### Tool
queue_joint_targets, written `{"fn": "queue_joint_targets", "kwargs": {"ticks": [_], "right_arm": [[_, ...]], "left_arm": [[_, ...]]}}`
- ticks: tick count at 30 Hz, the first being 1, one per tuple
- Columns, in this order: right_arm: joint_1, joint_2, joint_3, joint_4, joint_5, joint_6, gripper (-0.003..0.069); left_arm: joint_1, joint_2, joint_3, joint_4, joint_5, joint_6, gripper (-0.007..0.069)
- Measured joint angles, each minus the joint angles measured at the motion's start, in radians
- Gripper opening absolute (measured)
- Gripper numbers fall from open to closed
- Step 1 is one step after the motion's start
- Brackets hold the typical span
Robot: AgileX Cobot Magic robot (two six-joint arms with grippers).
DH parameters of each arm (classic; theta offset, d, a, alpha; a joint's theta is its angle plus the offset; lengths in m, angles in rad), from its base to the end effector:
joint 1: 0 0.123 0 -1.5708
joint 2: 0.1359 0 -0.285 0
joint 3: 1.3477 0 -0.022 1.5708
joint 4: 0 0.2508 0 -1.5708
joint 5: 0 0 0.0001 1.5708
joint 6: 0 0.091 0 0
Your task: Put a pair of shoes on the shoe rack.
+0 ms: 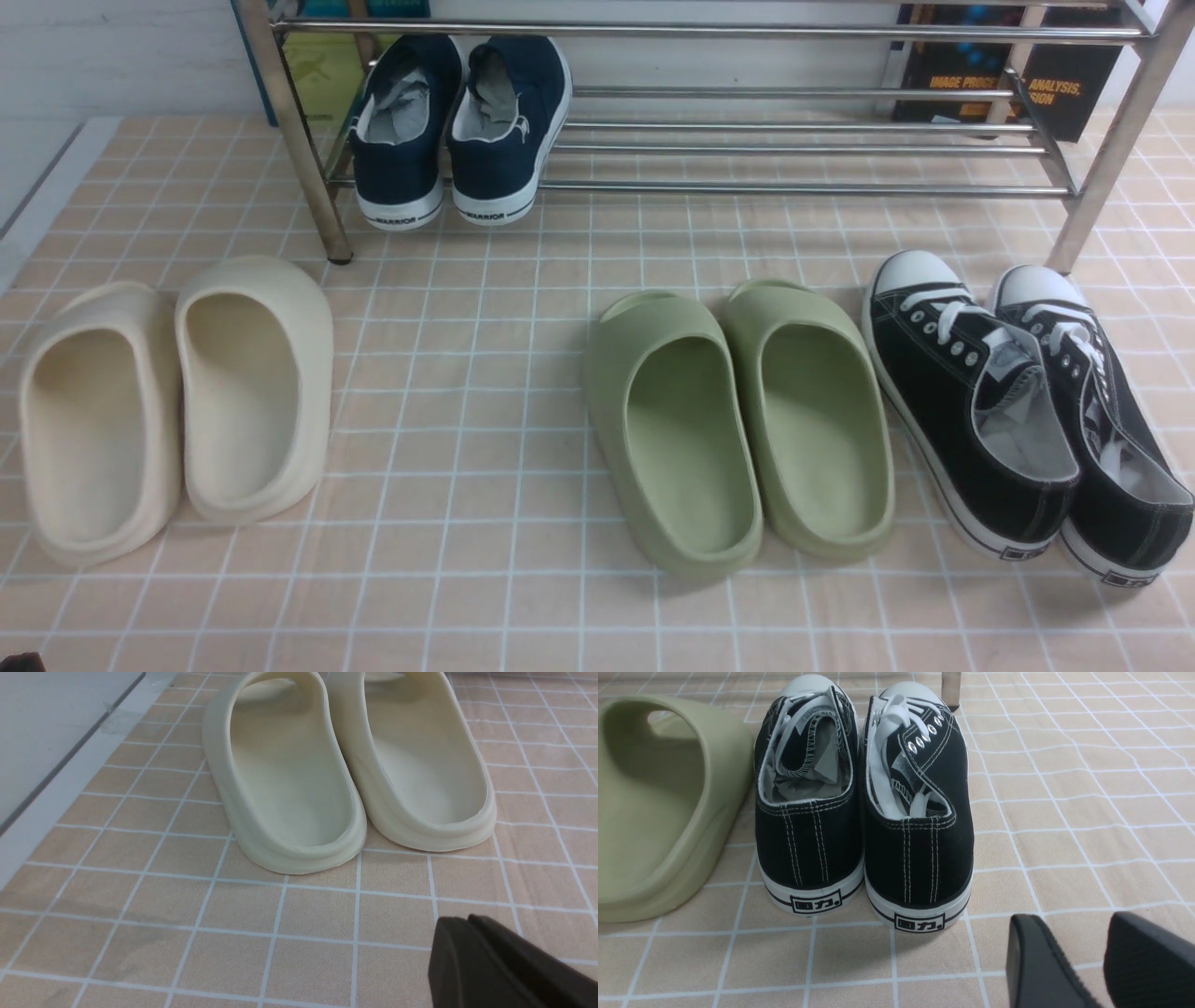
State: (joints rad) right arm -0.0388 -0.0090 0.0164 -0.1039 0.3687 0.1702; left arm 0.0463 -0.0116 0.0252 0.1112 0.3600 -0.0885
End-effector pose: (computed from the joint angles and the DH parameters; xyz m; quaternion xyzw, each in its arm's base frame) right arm 0.0526 -0.0055 0.1751 0.0560 0.7990 -0.0047 0.5987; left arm 0.0527 0.0060 0.1731 -0.0240 0.7997 0.0342 0.5989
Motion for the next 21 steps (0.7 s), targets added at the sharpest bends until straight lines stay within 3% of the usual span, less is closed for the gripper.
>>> {"fn": "queue_joint_targets", "kwargs": {"ticks": [21], "right_arm": [[0.000, 0.000, 0.000, 0.000, 0.000, 0.000, 0.0239]], "left_arm": [[0.000, 0.000, 0.000, 0.001, 0.000, 0.000, 0.0055]]}}
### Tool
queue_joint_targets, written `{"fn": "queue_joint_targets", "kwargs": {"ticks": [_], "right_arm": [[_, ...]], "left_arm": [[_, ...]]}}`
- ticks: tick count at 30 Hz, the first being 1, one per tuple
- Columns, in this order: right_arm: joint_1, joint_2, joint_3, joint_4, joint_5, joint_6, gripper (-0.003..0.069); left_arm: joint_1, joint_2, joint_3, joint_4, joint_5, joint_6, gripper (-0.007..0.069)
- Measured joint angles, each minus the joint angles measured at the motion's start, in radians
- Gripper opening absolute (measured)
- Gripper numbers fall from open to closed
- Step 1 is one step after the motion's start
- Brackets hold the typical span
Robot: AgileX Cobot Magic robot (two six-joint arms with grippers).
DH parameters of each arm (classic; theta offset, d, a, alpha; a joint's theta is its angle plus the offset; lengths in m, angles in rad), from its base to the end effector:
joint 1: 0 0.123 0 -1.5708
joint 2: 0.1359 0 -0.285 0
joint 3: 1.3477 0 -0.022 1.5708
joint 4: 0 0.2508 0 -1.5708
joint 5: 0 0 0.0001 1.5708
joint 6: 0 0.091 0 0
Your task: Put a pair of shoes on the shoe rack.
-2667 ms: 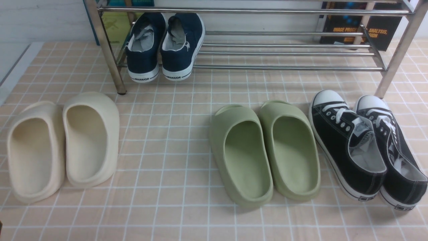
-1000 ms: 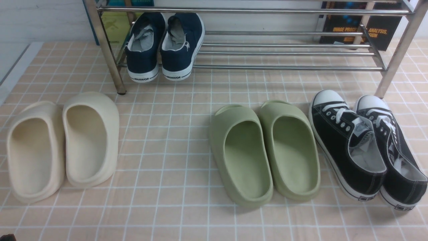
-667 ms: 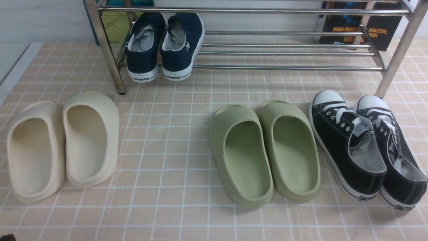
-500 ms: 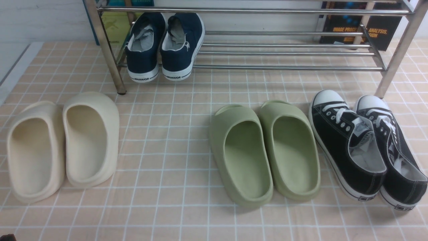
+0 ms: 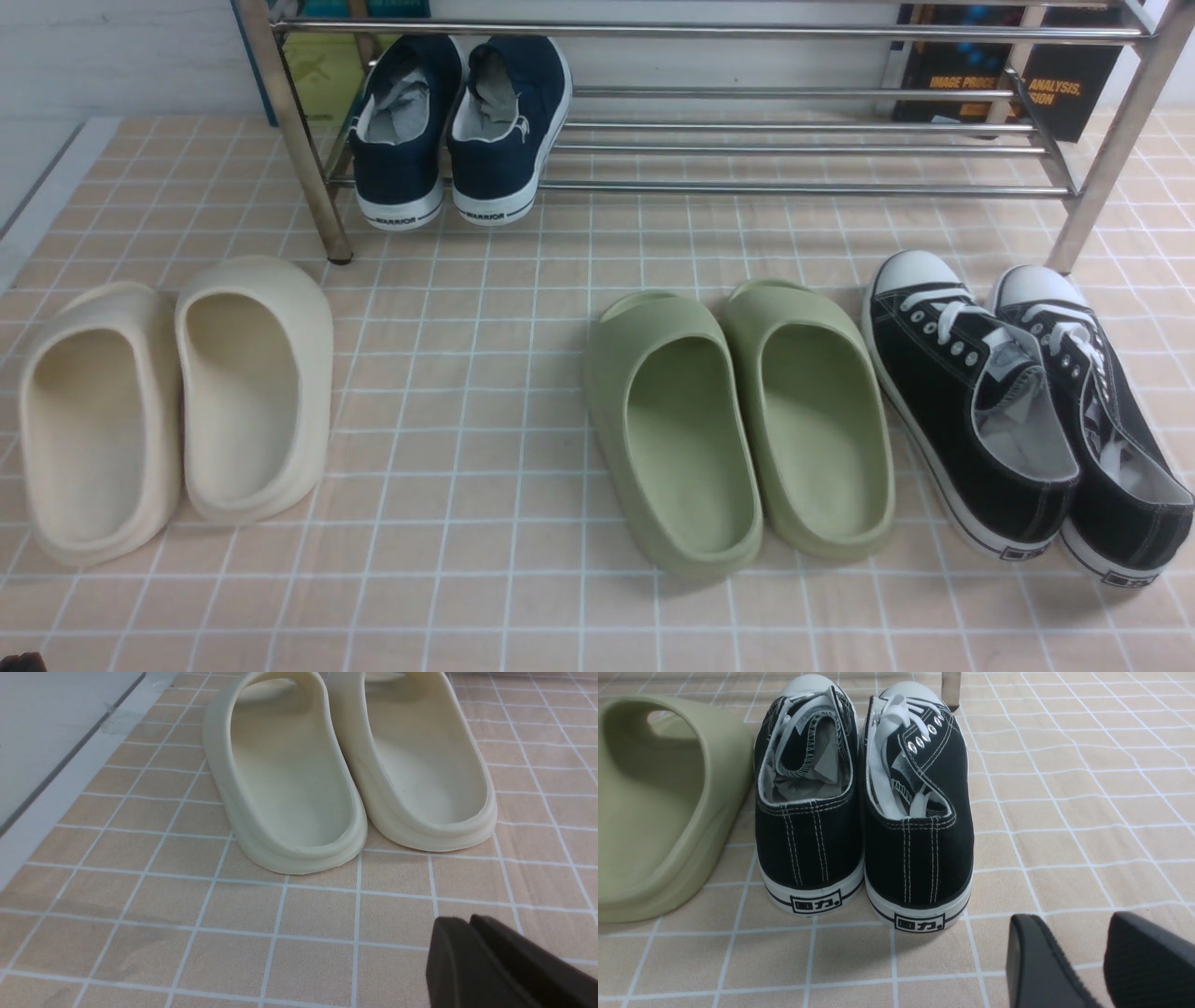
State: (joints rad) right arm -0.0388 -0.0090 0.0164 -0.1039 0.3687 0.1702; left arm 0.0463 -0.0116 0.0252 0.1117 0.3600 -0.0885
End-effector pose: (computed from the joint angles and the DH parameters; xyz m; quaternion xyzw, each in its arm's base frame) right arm 0.0526 -0.0055 0.1751 0.0560 0.7990 -0.0047 0.5987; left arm 0.0527 0.0060 0.1731 -0.0239 0.7997 0.0344 0.5989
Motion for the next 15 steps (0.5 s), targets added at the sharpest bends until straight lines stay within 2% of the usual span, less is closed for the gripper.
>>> {"fn": "queue_joint_targets", "kwargs": {"ticks": [15], "right_arm": [[0.000, 0.000, 0.000, 0.000, 0.000, 0.000, 0.0239]], "left_arm": [[0.000, 0.000, 0.000, 0.000, 0.000, 0.000, 0.0066]]}}
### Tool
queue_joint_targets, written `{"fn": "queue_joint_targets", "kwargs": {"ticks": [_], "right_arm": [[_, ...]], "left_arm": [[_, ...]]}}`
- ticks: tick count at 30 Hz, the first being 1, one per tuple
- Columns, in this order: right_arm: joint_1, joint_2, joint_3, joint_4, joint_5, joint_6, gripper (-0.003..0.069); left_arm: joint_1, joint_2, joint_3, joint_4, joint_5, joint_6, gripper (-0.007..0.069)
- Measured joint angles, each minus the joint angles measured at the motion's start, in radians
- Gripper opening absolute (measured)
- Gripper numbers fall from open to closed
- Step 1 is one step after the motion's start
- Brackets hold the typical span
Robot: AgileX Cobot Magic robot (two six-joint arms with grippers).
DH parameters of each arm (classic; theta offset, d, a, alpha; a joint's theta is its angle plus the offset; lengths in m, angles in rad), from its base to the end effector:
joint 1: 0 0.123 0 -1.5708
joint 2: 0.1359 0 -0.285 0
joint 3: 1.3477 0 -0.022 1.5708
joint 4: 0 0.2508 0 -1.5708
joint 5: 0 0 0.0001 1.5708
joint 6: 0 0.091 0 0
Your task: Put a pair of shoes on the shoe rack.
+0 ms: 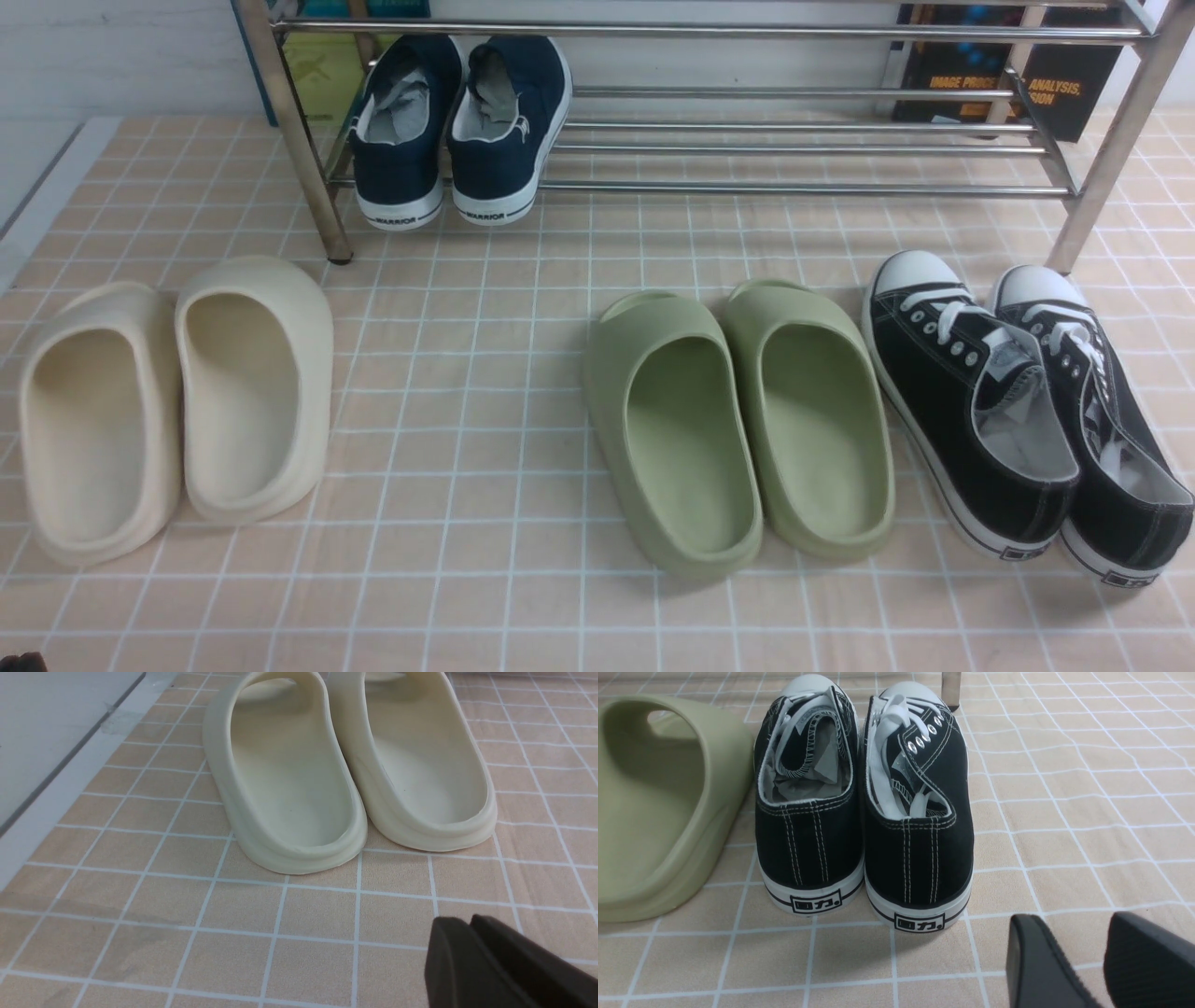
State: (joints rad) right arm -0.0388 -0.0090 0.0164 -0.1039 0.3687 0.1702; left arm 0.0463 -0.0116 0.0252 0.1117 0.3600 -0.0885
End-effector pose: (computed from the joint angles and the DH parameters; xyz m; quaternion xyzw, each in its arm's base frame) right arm 0.0526 -0.0055 0.1751 0.0560 0.7990 -0.0047 0.5987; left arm 0.0527 0.0060 0.1731 -0.0239 0.7997 0.0344 0.5989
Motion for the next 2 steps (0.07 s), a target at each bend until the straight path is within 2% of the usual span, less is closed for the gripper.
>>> {"fn": "queue_joint_targets", "kwargs": {"ticks": [2], "right_arm": [[0.000, 0.000, 0.000, 0.000, 0.000, 0.000, 0.0239]], "left_arm": [[0.000, 0.000, 0.000, 0.000, 0.000, 0.000, 0.0069]]}}
